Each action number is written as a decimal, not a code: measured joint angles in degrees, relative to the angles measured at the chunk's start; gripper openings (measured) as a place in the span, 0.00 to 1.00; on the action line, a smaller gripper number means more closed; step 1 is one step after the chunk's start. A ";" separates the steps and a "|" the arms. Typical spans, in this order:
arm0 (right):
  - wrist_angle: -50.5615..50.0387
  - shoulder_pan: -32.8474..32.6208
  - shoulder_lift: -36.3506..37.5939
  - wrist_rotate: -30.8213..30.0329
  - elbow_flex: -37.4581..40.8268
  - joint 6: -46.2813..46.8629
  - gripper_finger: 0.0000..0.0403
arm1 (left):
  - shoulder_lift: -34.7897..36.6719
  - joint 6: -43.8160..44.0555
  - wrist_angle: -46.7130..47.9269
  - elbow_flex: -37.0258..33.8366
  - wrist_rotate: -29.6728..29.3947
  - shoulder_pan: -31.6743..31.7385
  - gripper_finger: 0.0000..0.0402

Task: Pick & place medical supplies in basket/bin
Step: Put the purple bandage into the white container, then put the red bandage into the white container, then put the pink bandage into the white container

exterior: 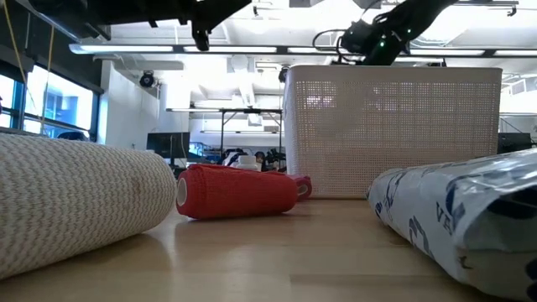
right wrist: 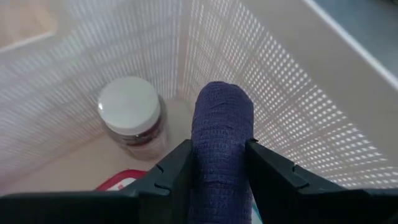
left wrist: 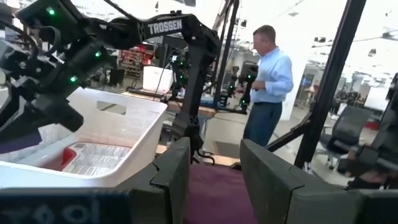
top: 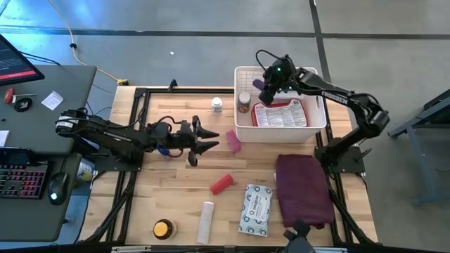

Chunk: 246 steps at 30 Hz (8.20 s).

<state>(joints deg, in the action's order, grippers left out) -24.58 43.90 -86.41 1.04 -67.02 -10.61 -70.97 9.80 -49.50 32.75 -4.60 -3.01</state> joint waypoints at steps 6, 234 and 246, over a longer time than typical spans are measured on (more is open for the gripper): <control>0.37 0.02 -1.44 -1.97 0.00 -1.25 0.33 | -0.01 3.32 2.06 0.00 1.91 -0.02 0.44; 20.12 -54.80 49.99 -2.12 33.55 -2.06 0.52 | -41.32 -69.18 65.04 42.13 -36.68 -6.83 0.88; 18.18 -58.25 52.43 -1.97 33.55 -3.39 0.52 | -41.32 -76.32 79.78 48.35 -29.32 -0.63 0.88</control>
<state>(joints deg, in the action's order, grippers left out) -6.40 -14.35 -33.98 -0.93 -33.47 -14.00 -112.29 -66.52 30.28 81.10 -33.92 -3.63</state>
